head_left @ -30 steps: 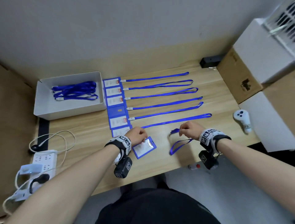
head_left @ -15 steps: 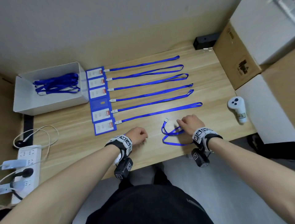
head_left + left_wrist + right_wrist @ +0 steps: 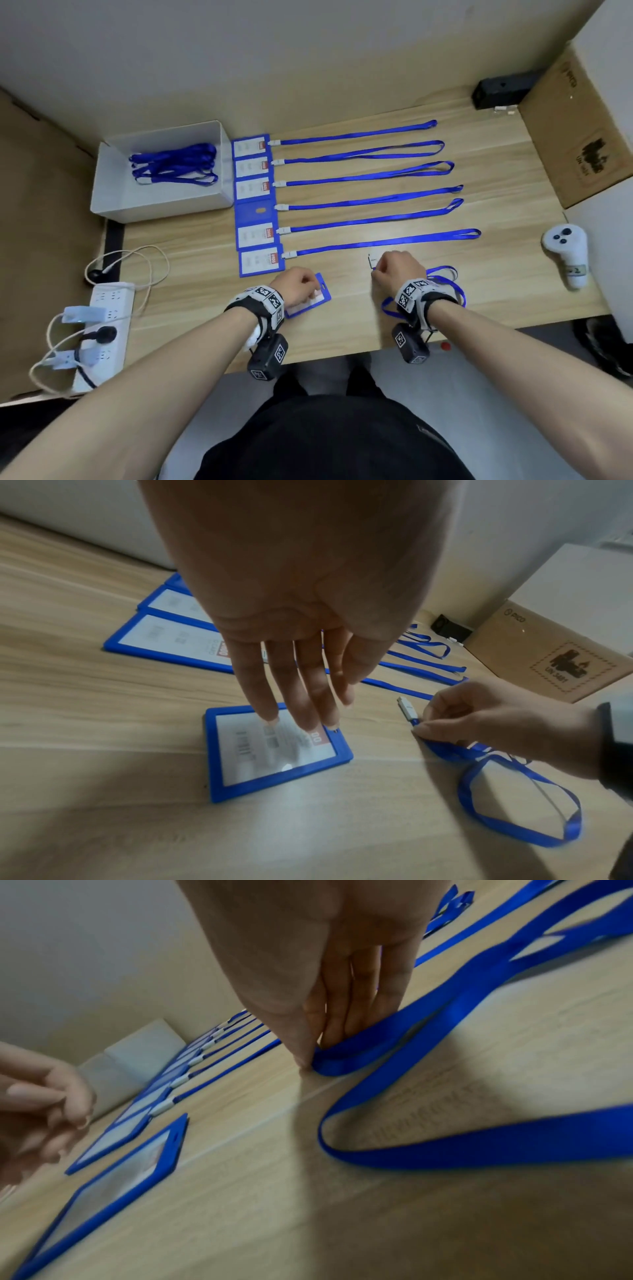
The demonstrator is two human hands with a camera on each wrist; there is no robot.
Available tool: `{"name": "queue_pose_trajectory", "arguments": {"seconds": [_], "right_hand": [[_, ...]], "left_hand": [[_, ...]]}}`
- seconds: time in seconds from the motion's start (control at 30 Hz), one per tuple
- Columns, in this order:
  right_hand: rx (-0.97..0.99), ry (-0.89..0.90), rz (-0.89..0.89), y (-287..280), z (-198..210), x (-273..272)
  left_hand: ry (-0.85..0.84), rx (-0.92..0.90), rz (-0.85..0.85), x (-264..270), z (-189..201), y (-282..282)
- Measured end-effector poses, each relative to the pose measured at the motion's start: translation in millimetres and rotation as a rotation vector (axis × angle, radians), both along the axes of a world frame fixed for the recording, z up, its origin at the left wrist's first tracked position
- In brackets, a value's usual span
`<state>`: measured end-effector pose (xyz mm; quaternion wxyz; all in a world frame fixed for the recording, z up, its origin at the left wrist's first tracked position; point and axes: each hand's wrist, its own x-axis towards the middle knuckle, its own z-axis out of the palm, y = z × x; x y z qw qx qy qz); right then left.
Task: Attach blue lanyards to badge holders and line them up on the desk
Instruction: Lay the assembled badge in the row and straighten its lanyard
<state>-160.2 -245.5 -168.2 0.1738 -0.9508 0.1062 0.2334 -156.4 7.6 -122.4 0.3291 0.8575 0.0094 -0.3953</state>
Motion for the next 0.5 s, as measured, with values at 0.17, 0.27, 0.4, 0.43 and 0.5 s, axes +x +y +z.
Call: {"name": "queue_pose_trajectory", "arguments": {"seconds": [0.17,0.27,0.4,0.43,0.5], "right_hand": [[0.023,-0.031,-0.042,7,3,-12],[0.094,-0.050,-0.215,9,-1,-12],[0.074,-0.036,-0.151,19,-2,-4],[0.101,-0.032,-0.132,22,-1,-3],[0.211,-0.019,-0.129,30,-2,-5]], "left_hand": [[-0.002,-0.016,0.006,2,2,4],[-0.003,-0.019,0.001,1,3,5],[-0.006,-0.013,-0.016,-2,1,12],[-0.008,-0.004,-0.014,-2,1,14],[-0.004,0.011,-0.014,-2,2,17]]}}
